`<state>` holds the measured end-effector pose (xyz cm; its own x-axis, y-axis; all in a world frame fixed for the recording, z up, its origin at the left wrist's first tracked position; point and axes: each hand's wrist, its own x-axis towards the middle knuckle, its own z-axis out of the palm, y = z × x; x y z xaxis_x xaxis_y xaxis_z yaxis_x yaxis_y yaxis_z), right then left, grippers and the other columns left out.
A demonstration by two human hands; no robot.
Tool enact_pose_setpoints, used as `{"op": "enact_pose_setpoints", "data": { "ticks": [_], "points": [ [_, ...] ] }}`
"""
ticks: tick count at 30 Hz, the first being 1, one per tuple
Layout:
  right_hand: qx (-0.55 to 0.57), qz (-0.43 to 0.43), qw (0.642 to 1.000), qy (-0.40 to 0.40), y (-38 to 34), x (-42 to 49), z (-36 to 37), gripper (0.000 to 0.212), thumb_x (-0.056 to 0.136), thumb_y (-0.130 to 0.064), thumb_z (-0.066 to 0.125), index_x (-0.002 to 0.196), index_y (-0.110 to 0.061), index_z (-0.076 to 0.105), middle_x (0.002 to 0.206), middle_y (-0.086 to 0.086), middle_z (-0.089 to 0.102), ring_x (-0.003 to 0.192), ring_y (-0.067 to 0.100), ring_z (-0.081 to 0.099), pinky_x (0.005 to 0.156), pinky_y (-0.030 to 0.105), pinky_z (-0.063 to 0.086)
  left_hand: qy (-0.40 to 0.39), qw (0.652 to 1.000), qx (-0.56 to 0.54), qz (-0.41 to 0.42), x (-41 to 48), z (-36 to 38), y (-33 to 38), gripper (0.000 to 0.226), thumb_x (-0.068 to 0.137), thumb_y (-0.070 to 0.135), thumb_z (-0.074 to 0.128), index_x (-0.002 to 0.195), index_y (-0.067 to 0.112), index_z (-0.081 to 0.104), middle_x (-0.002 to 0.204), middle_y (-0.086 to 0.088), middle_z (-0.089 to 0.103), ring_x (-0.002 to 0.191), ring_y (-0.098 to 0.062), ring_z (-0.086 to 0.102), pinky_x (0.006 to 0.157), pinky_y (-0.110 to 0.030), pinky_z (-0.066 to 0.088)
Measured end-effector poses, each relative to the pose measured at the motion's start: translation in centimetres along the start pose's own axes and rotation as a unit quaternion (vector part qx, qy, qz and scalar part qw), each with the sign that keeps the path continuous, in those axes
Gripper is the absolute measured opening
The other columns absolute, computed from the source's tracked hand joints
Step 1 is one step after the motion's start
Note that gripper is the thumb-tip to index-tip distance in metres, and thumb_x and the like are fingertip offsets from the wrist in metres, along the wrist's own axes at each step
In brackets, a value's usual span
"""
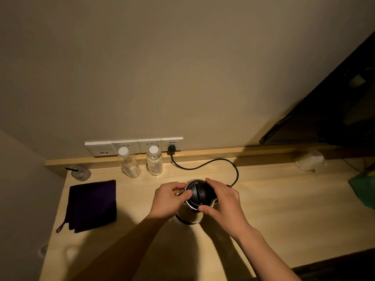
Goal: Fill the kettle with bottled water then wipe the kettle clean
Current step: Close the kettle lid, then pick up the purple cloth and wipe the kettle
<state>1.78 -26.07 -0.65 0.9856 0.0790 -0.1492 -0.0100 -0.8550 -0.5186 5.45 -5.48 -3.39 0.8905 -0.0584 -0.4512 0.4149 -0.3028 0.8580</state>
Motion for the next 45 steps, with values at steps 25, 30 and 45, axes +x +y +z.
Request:
{"op": "enact_pose_setpoints", "data": {
  "ticks": [25,30,45],
  "points": [
    [0.239,0.123,0.945,-0.185,-21.8,9.7,17.1,0.017,0.094,-0.024,0.07,0.087,-0.011,0.06,0.085,0.01,0.069,0.083,0.025,0.064,0.082,0.037,0.051,0.303,0.93,0.051,-0.201,-0.5,-24.7,-13.3,0.037,0.094,0.031,0.072,0.11,0.0,0.061,0.105,-0.019,0.064,0.106,-0.041,0.063,0.085,-0.041,0.05],
    [0.19,0.249,0.93,-0.192,-22.7,12.1,23.4,0.039,0.094,-0.023,0.067,0.064,-0.011,0.046,0.064,0.006,0.049,0.061,0.021,0.047,0.067,0.032,0.041,0.215,0.929,0.163,-0.254,1.9,-26.2,-16.1,0.079,0.091,0.052,0.069,0.142,-0.004,0.045,0.138,-0.025,0.057,0.124,-0.042,0.059,0.1,-0.049,0.052],
    [0.27,0.265,0.912,-0.159,-24.4,11.6,26.9,0.013,0.089,-0.017,0.067,0.087,-0.01,0.056,0.089,0.01,0.068,0.086,0.027,0.066,0.078,0.041,0.054,0.185,0.951,0.05,-0.241,3.7,-25.2,-17.9,0.037,0.094,0.023,0.071,0.122,-0.002,0.066,0.11,-0.016,0.071,0.107,-0.037,0.067,0.086,-0.042,0.053]
  ]
}}
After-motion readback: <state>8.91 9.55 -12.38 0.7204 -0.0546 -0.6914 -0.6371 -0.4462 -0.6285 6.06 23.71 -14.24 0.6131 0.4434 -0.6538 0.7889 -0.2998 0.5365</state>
